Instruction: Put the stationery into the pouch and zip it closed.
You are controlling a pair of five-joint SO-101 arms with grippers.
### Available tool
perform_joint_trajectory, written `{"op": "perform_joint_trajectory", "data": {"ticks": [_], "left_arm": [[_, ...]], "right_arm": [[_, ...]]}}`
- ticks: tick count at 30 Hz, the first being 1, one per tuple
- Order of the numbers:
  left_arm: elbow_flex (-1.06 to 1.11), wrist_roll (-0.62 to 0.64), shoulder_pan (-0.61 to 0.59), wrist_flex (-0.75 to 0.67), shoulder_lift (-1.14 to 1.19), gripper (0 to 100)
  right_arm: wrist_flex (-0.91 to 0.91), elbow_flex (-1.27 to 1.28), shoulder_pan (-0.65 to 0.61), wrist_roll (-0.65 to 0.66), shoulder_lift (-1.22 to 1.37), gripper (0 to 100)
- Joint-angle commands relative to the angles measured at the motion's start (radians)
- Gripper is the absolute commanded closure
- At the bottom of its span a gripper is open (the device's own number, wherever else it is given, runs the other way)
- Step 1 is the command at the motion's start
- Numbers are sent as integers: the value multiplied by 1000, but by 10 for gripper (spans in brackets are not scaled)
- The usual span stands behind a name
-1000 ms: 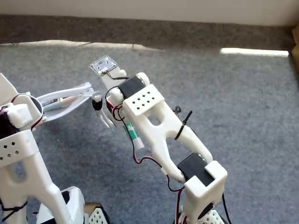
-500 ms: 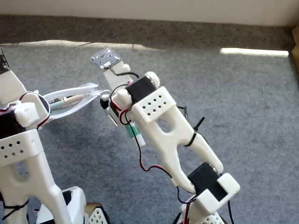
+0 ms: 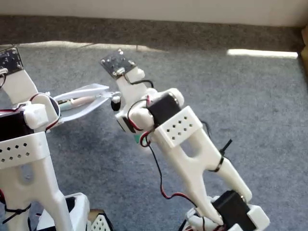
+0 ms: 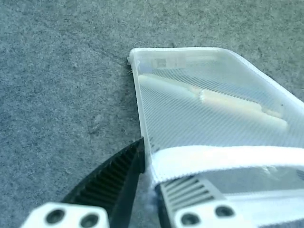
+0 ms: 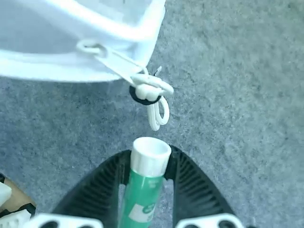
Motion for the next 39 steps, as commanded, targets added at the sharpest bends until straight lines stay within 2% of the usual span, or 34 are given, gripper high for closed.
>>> {"op": "perform_joint_trajectory", "data": {"ticks": [1, 4, 9, 12, 17, 27, 39], "left_arm": [[-28, -23, 30, 5, -7, 994], [-25, -23, 30, 5, -7, 994], [-22, -23, 30, 5, -7, 994], [-22, -23, 30, 5, -7, 994], [-21, -23, 30, 5, -7, 994], [-21, -25, 27, 2, -7, 994], [-21, -25, 25, 2, -7, 994]], "right_arm": [[-93, 51, -10, 11, -130, 989], [-185, 136, -10, -20, -194, 989], [-355, 254, -10, -209, -263, 989], [-430, 305, -10, -258, -282, 989], [-487, 344, -10, -261, -288, 989], [-487, 340, -13, -262, -289, 988], [-479, 343, -76, -262, -291, 986]]}}
